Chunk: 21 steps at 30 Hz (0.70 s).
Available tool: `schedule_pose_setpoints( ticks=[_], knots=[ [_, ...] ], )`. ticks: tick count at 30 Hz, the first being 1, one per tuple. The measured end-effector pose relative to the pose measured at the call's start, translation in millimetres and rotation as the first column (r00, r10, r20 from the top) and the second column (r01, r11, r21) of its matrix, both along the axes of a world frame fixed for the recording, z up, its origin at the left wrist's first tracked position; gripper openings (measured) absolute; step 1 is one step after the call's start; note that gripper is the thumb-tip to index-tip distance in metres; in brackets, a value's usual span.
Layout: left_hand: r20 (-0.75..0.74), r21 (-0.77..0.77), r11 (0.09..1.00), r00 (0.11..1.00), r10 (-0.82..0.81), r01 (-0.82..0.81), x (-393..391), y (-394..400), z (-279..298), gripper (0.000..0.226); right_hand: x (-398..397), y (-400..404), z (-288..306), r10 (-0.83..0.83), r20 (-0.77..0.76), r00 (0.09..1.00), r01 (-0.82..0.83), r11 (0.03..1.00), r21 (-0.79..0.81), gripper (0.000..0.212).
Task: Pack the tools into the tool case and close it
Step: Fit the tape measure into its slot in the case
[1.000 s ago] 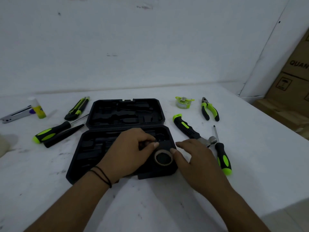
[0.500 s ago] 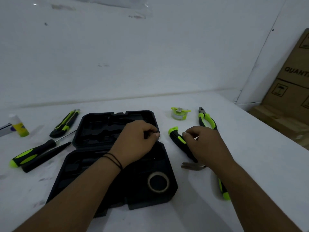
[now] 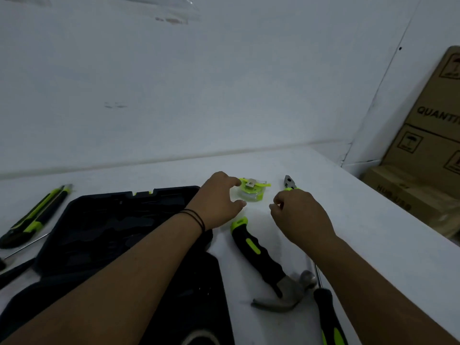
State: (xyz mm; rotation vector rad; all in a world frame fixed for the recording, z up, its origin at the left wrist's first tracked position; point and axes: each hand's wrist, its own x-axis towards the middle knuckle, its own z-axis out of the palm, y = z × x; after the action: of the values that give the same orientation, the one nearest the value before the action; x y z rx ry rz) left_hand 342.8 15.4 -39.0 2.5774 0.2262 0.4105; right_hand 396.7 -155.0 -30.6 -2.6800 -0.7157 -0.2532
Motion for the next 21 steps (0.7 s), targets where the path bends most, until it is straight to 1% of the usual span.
schedule_pose_setpoints(
  ticks=[2, 4, 5, 6, 8, 9, 10, 11, 13, 14, 16, 21],
  knots=[
    [-0.065, -0.014, 1.000, 0.998, -0.020, 0.019, 14.9, 0.1, -0.8, 0.046, 7.9, 3.9, -1.8, 0.019, 0.010, 1.000, -0.019, 1.000, -0.012, 0.021],
    [-0.121, -0.001, 1.000, 0.992, -0.020, 0.020, 33.2, 0.2, -5.0, 0.035, 14.8, 7.5, -1.9, 0.026, -0.012, 1.000, -0.026, 0.999, 0.028, 0.021],
    [-0.149, 0.006, 1.000, 0.989, -0.012, 0.013, 41.6, 0.8, -7.5, 0.037, 18.4, 9.7, -3.0, 0.031, -0.025, 0.999, -0.029, 0.998, 0.050, 0.023],
    [-0.171, 0.013, 1.000, 0.985, -0.009, 0.011, 49.8, 1.0, -9.7, 0.044, 22.5, 11.5, -3.8, 0.037, -0.031, 0.999, -0.035, 0.998, 0.059, 0.024],
    [-0.226, -0.029, 0.999, 0.974, -0.023, 0.016, 57.8, -0.4, -11.3, 0.075, 27.7, 14.0, -6.8, 0.048, -0.060, 0.997, -0.046, 0.999, 0.028, 0.026],
    [-0.262, -0.051, 0.998, 0.964, -0.034, 0.021, 60.3, -2.1, -11.4, 0.085, 29.6, 15.5, -8.1, 0.053, -0.082, 0.995, -0.053, 0.999, -0.002, 0.026],
    [-0.284, -0.046, 0.999, 0.958, -0.034, 0.022, 63.0, -2.4, -12.7, 0.086, 30.7, 17.2, -9.3, 0.054, -0.102, 0.993, -0.056, 0.998, -0.021, 0.026],
    [-0.283, -0.029, 0.999, 0.959, -0.030, 0.023, 65.9, -2.8, -14.2, 0.076, 31.7, 19.0, -10.3, 0.045, -0.113, 0.993, -0.048, 0.999, -0.021, 0.026],
    [-0.208, 0.009, 1.000, 0.978, 0.003, -0.001, 71.4, -0.9, -20.3, 0.033, 33.2, 22.7, -13.8, 0.026, -0.122, 0.992, -0.027, 1.000, -0.004, 0.025],
    [-0.157, -0.003, 1.000, 0.987, 0.019, -0.019, 71.9, 0.6, -21.8, 0.029, 33.4, 24.5, -15.0, 0.025, -0.125, 0.992, -0.024, 1.000, 0.007, 0.025],
    [-0.100, -0.037, 0.999, 0.994, 0.031, -0.035, 71.9, 1.3, -23.7, 0.038, 33.8, 25.9, -18.8, 0.021, -0.147, 0.989, -0.016, 0.999, 0.036, 0.026],
    [0.019, -0.133, 0.991, 1.000, 0.007, -0.004, 61.6, -1.2, -11.6, 0.040, 29.8, 21.8, -15.5, -0.022, -0.144, 0.989, 0.040, 0.992, 0.122, 0.028]
  ],
)
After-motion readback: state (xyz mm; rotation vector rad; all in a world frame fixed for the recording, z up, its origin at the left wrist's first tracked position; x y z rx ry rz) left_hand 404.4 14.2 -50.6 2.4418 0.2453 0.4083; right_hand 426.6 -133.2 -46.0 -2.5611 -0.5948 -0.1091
